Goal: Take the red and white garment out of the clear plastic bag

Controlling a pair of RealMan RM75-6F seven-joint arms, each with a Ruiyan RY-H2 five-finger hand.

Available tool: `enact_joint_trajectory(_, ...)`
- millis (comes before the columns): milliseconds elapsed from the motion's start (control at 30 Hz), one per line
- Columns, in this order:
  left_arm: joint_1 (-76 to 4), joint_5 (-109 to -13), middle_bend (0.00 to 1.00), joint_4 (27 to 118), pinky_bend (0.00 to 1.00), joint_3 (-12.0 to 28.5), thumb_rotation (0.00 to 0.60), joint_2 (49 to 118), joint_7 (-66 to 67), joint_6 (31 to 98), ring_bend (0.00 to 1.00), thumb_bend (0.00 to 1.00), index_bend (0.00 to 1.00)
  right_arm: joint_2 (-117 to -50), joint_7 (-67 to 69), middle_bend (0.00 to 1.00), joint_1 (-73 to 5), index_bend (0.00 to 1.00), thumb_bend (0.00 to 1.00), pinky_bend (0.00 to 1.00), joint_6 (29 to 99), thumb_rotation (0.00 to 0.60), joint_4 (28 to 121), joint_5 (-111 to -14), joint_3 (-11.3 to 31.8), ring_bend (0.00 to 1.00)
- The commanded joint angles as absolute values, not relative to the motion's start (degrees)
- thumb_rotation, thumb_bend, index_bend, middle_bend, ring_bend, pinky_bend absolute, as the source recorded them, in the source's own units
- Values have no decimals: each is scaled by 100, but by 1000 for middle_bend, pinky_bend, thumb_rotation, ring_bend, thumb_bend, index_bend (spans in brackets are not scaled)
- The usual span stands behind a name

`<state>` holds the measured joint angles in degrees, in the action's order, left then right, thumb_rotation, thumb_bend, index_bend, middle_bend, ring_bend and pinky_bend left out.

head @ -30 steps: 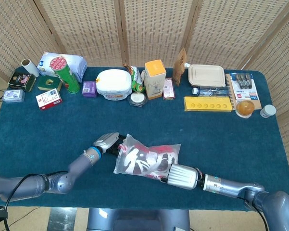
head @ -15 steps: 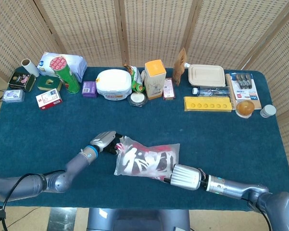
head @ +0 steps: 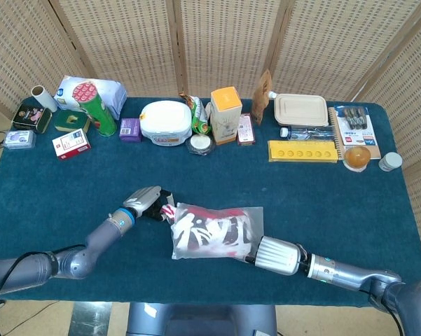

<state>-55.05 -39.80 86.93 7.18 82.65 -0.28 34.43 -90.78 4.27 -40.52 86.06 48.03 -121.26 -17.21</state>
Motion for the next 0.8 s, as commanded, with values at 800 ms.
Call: enact_joint_trajectory(800,-4890,-4595,1000,8498,944,709,600,7363,-582,3364,1000,477,760,-8222,202,993,-3648,789,552,1000,8551,600,5012,-11650,-1631,1000)
